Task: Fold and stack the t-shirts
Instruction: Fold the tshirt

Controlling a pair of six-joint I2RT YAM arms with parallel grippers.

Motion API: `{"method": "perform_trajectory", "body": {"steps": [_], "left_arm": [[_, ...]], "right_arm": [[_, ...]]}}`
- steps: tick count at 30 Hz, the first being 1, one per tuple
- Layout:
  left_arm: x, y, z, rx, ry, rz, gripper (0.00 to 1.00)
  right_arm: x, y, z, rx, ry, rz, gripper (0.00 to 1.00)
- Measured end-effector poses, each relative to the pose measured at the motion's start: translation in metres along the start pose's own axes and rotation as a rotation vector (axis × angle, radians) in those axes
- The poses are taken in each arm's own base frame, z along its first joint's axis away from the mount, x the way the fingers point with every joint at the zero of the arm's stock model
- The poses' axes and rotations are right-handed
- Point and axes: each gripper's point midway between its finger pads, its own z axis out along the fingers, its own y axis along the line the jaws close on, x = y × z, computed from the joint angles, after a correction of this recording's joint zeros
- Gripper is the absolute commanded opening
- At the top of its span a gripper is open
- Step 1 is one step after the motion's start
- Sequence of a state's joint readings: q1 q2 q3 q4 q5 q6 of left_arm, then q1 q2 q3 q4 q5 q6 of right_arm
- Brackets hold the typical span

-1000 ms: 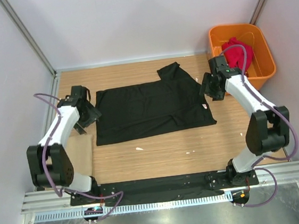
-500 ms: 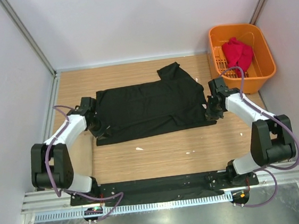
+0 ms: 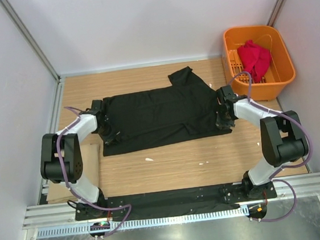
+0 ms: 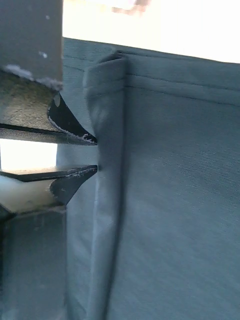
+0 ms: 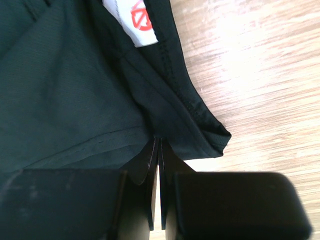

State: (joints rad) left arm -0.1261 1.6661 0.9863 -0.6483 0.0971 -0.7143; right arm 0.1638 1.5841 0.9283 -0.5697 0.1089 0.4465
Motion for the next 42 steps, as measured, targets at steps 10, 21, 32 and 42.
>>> {"method": "perform_trajectory", "body": {"steps": [10,21,32,42], "left_arm": [[-0.052,-0.007,-0.001,-0.06,-0.095,0.06,0.29],[-0.09,-0.009,-0.061,-0.062,-0.254,0.085,0.48],[0.001,0.028,-0.021,-0.092,-0.028,0.073,0.38],[0.019,0.049,-0.008,-0.174,0.018,0.012,0.45]], "right_arm": [[0.006,-0.009,0.009,0.055,0.016,-0.011,0.09],[0.007,-0.005,0.001,0.057,0.026,-0.035,0.2],[-0.005,0.006,0.008,0.054,0.013,-0.057,0.27],[0.005,-0.005,0.007,0.083,-0.018,-0.041,0.28]]}}
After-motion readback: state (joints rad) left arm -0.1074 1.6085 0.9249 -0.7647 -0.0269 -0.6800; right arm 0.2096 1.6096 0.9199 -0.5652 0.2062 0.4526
